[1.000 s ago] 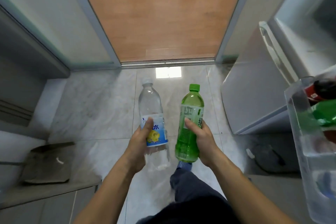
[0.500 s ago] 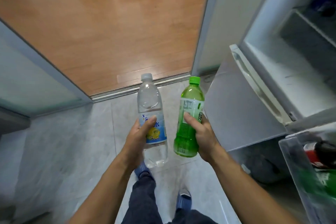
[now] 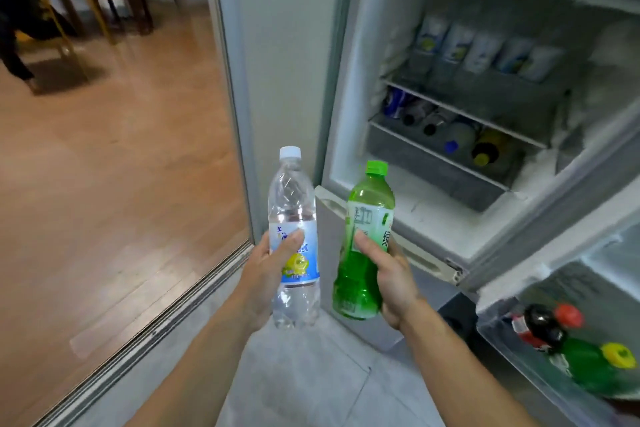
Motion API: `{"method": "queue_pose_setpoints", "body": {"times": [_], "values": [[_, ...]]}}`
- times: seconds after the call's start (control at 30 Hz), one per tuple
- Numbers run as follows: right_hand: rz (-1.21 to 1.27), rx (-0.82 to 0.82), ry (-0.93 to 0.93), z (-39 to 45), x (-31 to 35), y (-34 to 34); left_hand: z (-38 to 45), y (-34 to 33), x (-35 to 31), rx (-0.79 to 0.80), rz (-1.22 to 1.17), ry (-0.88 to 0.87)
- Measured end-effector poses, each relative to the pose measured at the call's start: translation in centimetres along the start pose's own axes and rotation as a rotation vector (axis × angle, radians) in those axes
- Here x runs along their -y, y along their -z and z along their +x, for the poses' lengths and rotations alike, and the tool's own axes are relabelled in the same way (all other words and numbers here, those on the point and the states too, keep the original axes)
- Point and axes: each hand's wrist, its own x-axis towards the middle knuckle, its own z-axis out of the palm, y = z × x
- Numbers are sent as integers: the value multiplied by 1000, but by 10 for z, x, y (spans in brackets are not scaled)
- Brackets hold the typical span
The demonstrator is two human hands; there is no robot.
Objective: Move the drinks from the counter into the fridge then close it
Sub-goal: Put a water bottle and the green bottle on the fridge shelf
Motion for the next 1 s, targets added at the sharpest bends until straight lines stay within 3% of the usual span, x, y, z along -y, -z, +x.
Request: {"method": "queue_pose_setpoints", "body": {"times": [0.17, 0.37, 0.7, 0.83, 1.0], "values": [[59, -180, 123, 25, 33, 19, 61, -41, -29, 208, 51, 28], [100, -360, 192, 77, 66, 56, 131, -90, -48, 326, 123, 21], [188, -465, 278, 144, 126, 101, 240, -157, -75, 444, 117, 153], [131, -625, 328, 179, 157, 119, 285, -195, -94, 508, 112, 45], [-37, -844, 573, 219, 213, 144, 339, -241, -122, 572, 164, -140]]}}
